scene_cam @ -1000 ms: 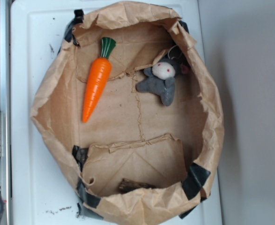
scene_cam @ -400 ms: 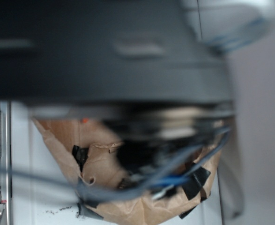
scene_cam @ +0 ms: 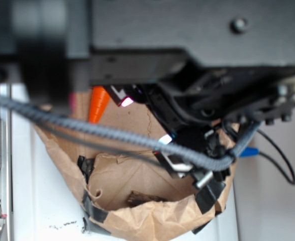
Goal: Grab the carrot.
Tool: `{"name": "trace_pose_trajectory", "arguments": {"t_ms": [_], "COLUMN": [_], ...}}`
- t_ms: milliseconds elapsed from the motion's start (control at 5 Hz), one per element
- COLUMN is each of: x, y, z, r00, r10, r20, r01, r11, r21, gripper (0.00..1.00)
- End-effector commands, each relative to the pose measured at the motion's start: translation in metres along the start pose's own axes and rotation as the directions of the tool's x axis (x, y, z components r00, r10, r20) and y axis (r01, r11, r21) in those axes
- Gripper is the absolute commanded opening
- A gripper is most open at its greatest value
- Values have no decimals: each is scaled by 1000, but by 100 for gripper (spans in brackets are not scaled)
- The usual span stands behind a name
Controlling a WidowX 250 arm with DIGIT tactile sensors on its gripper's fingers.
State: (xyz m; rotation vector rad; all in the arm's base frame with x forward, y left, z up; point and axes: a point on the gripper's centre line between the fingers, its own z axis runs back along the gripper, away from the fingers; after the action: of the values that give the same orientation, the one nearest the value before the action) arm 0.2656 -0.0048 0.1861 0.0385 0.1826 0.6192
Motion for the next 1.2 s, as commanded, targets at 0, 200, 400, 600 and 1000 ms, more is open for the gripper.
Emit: {"name": "trace_pose_trajectory", "arguments": {"t_ms": [0, 200, 400, 600, 1000], "x": [27, 30, 39, 45, 57], "y": [40, 51, 60, 80, 78], "z": [-73, -101, -114, -128, -160], "r00": [938, 931, 917, 908, 928], "r10": [275, 318, 364, 398, 352], "r20": [212, 179, 165, 133, 120], "r01": [-281, -335, -384, -414, -370], "r11": [960, 940, 917, 900, 908], "r21": [-5, 73, 111, 136, 198], "gripper": [100, 100, 100, 100, 100]}}
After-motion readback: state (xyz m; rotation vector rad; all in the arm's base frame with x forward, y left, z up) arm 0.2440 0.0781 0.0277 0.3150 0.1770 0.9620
